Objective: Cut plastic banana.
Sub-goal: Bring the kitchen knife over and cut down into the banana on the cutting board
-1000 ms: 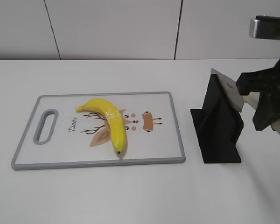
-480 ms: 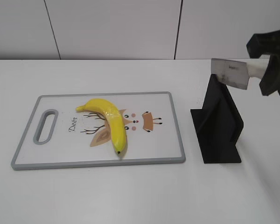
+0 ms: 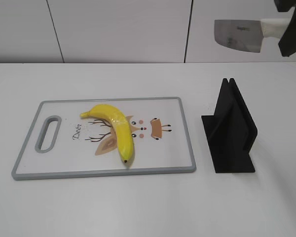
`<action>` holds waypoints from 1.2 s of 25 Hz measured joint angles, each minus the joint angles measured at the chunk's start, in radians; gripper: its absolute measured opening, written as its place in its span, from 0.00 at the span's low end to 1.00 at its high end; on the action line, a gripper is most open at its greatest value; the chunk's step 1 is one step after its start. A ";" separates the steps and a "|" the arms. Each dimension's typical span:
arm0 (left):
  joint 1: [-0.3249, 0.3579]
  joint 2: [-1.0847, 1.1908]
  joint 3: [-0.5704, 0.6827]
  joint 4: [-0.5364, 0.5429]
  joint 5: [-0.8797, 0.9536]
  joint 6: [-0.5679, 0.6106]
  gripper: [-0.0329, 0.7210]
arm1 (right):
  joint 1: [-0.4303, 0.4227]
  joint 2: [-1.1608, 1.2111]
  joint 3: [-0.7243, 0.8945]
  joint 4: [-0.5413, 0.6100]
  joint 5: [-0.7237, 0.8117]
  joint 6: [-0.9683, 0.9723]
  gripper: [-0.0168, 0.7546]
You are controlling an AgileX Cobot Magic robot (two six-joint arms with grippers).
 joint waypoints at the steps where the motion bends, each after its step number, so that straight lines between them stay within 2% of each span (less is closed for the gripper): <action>1: 0.000 0.000 -0.002 0.000 -0.002 0.004 0.63 | 0.000 0.001 0.000 0.000 -0.007 -0.047 0.25; 6: 0.000 0.038 -0.039 -0.017 -0.035 0.029 0.63 | 0.000 0.027 -0.004 0.024 -0.097 -0.294 0.25; 10: 0.000 0.184 -0.060 -0.118 -0.090 0.154 0.63 | 0.000 0.080 -0.005 0.126 -0.184 -0.526 0.25; 14: 0.000 0.383 -0.091 -0.251 -0.211 0.314 0.63 | -0.016 0.162 -0.008 0.224 -0.199 -0.760 0.25; 17: 0.000 0.541 -0.143 -0.342 -0.271 0.461 0.67 | -0.092 0.225 -0.008 0.378 -0.194 -0.929 0.25; 21: 0.000 0.767 -0.259 -0.449 -0.285 0.680 0.79 | -0.192 0.298 -0.008 0.594 -0.166 -1.315 0.25; 25: 0.000 0.989 -0.415 -0.560 -0.217 0.949 0.84 | -0.207 0.357 -0.019 0.658 -0.170 -1.612 0.25; 30: -0.028 1.270 -0.603 -0.658 -0.098 1.280 0.84 | -0.207 0.467 -0.094 0.696 -0.135 -1.784 0.25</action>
